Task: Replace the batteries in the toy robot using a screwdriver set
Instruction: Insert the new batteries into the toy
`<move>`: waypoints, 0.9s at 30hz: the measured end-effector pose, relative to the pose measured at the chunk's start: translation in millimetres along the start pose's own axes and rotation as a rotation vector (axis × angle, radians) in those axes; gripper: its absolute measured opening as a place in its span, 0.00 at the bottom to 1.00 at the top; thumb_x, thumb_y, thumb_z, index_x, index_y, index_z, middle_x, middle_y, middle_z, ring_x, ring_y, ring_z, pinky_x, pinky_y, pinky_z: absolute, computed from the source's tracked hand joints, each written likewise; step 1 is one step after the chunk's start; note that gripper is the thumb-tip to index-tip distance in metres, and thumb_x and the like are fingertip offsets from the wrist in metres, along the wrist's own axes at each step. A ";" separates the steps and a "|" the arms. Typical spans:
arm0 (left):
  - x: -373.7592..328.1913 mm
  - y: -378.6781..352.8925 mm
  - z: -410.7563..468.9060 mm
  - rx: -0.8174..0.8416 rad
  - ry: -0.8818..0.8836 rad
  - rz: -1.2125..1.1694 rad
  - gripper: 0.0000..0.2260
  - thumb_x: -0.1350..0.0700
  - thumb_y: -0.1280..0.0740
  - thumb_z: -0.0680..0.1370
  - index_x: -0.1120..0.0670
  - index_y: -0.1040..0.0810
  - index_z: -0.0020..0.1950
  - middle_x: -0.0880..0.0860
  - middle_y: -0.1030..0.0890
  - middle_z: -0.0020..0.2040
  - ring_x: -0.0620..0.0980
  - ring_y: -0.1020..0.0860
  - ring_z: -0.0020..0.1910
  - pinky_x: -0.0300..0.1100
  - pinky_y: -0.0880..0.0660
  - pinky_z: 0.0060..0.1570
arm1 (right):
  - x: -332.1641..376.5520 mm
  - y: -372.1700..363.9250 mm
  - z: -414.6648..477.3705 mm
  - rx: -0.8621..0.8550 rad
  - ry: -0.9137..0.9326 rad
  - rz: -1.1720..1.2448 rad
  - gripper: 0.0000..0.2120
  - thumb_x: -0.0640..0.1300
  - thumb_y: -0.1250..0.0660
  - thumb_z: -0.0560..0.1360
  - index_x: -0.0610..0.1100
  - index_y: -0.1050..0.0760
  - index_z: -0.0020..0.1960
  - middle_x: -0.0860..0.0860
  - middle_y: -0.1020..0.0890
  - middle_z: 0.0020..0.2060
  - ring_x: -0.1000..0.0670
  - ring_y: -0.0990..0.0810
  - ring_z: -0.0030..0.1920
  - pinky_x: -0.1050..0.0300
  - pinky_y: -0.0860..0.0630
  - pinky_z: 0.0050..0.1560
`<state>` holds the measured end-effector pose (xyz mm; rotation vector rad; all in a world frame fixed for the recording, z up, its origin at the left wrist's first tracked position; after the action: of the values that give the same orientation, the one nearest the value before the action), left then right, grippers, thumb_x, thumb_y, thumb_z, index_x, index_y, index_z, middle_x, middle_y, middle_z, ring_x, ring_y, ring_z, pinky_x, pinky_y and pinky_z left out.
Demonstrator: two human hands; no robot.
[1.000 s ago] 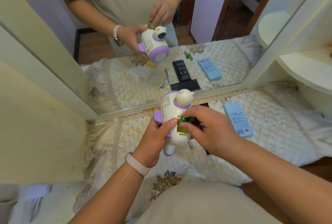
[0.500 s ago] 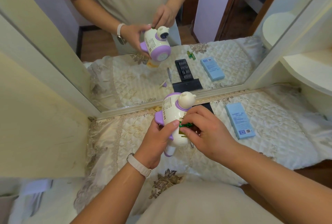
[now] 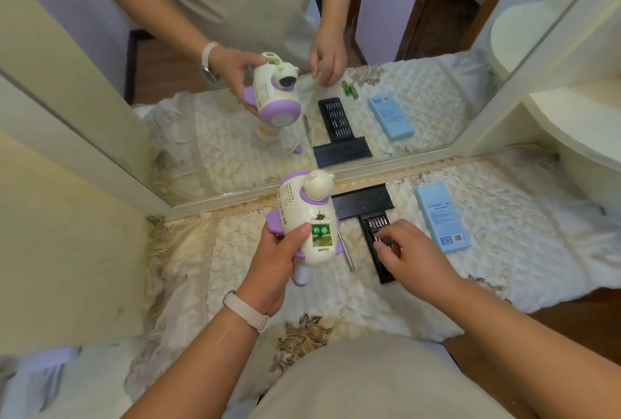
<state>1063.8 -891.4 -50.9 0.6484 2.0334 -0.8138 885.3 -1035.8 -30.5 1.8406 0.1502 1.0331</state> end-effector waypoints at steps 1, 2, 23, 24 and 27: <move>1.8 -0.2 1.5 -0.006 0.005 0.011 0.30 0.48 0.25 0.68 0.53 0.28 0.68 0.59 0.19 0.63 0.62 0.19 0.60 0.58 0.22 0.59 | -23.3 -4.2 -2.1 0.027 -0.071 -0.035 0.09 0.49 0.36 0.78 0.47 0.23 0.56 0.53 0.24 0.49 0.56 0.25 0.42 0.58 0.28 0.44; 3.3 -1.5 2.7 -0.008 0.013 0.019 0.29 0.49 0.25 0.68 0.52 0.27 0.67 0.58 0.18 0.62 0.60 0.19 0.59 0.55 0.21 0.56 | -44.5 -7.3 -6.2 0.051 -0.137 -0.066 0.10 0.50 0.36 0.78 0.47 0.24 0.56 0.53 0.24 0.49 0.55 0.25 0.42 0.57 0.29 0.42; 47.6 -134.4 3.1 0.071 0.092 0.128 0.32 0.50 0.27 0.71 0.60 0.31 0.72 0.67 0.21 0.63 0.71 0.22 0.59 0.62 0.21 0.55 | -171.9 -23.4 -43.6 0.183 -0.373 0.081 0.11 0.47 0.31 0.75 0.42 0.25 0.53 0.47 0.23 0.45 0.47 0.24 0.44 0.57 0.36 0.38; 47.2 -140.6 1.8 0.058 0.088 0.139 0.33 0.49 0.27 0.70 0.60 0.30 0.72 0.66 0.21 0.63 0.70 0.21 0.60 0.60 0.21 0.54 | -173.9 -22.6 -42.8 0.195 -0.379 0.106 0.10 0.47 0.31 0.75 0.42 0.24 0.52 0.47 0.23 0.45 0.47 0.24 0.44 0.57 0.36 0.38; 45.1 -157.1 -3.1 0.045 0.072 0.135 0.31 0.49 0.28 0.70 0.59 0.29 0.70 0.64 0.20 0.62 0.67 0.20 0.60 0.53 0.19 0.51 | -178.9 -15.3 -42.2 0.216 -0.378 0.172 0.09 0.46 0.32 0.76 0.43 0.24 0.53 0.49 0.24 0.44 0.49 0.25 0.44 0.58 0.35 0.36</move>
<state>930.8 -985.6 -38.7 0.8422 2.0155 -0.7685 747.7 -1090.3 -140.6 2.2425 -0.1304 0.7871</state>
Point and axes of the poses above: each hand's wrist, its own z-axis towards the middle knuckle, its own y-axis out of the back of the hand, x = y × z, the point moved 6 cm from there along z, towards the middle knuckle
